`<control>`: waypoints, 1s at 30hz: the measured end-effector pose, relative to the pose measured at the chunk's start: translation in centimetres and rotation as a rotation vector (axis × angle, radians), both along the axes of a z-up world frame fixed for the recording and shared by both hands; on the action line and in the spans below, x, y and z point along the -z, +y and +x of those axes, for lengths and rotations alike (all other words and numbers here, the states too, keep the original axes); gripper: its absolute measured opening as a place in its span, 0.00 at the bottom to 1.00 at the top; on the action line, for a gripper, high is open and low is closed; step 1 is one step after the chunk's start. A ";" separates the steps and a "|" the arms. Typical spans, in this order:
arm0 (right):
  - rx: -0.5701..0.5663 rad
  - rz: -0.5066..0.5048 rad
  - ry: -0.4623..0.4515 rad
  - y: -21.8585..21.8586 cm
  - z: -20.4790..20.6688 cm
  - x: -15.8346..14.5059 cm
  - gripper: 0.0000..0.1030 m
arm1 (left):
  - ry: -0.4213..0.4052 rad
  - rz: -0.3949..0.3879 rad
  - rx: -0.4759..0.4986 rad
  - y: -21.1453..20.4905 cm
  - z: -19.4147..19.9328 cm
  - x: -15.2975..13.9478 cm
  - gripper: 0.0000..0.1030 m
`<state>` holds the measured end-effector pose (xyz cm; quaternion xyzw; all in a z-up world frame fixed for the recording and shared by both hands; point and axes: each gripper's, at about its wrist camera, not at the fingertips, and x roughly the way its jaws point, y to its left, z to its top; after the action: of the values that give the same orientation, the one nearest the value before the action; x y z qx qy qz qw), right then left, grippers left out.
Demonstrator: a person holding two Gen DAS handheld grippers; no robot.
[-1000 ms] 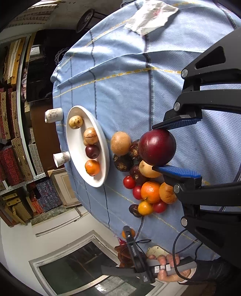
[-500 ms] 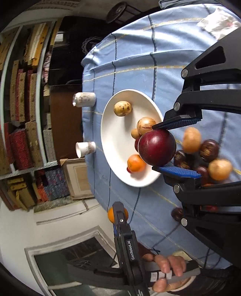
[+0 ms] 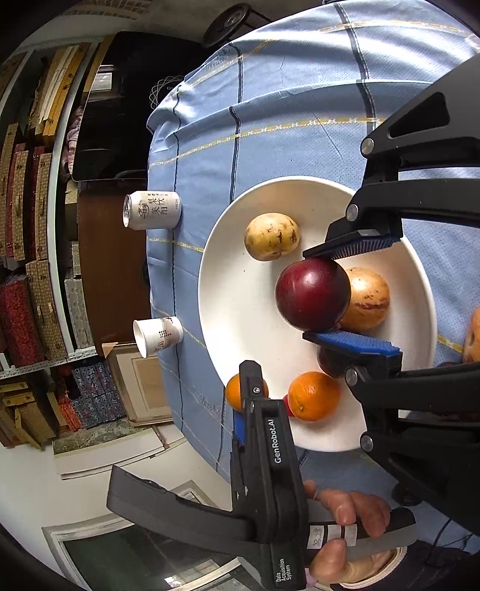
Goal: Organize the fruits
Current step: 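Carry the plum and orange fruit onto the plate and open both tools, then grasp a mottled orange-brown fruit with the right tool while the left tool grasps a dark brown round fruit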
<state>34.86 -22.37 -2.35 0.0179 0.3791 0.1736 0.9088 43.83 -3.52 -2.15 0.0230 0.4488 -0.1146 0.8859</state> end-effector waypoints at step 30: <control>-0.175 -0.098 -0.074 4.4 -23.7 0.7 0.65 | -0.247 -0.076 -0.009 7.5 -26.2 -1.3 0.95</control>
<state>11.18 -17.95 -3.04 -0.0663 0.3532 0.2341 0.9033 17.65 3.97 -0.86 0.0012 0.3318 -0.1240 0.9352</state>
